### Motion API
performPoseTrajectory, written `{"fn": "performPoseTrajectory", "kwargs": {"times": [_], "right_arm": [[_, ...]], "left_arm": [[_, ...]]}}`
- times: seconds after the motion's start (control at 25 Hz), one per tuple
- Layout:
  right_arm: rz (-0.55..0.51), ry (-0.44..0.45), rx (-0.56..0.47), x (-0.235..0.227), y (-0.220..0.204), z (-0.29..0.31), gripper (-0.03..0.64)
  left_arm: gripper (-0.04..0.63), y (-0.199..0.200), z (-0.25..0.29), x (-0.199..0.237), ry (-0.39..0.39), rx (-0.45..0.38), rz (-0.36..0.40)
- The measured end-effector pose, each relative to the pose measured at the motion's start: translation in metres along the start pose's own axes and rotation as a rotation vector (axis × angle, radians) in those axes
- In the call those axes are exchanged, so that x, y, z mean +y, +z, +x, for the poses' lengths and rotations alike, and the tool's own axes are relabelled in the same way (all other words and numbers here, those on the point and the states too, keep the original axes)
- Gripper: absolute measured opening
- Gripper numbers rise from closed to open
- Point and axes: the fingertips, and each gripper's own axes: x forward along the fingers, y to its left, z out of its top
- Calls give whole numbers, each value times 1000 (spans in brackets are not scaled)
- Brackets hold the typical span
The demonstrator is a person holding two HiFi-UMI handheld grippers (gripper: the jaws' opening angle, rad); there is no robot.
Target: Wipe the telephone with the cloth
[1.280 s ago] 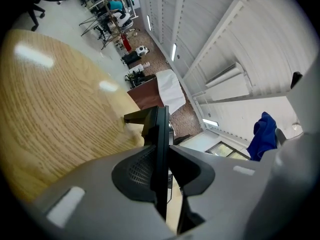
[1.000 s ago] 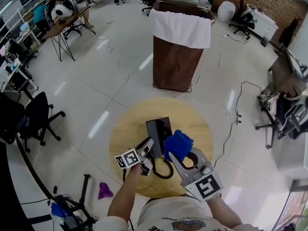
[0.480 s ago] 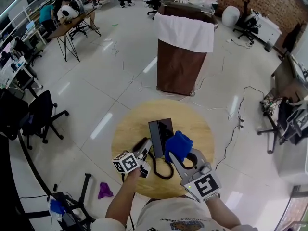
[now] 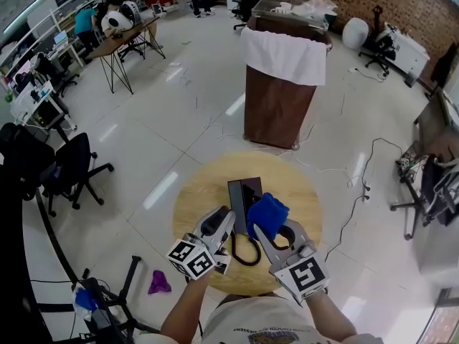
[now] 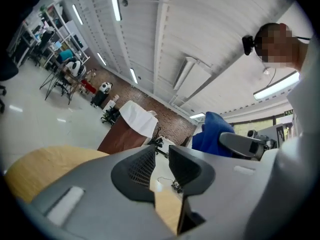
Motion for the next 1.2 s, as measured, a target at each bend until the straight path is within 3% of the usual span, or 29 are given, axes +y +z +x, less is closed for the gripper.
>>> {"fn": "performPoseTrajectory", "kwargs": {"times": [0.56,1.2], "right_arm": [[-19,49,-18,10,9,-12,62],[-39,82,0,22,4,-18,60]], "left_arm": [[2,41,-22,-84,53,11,288],[2,37,-26,-95,81,14,320]]}}
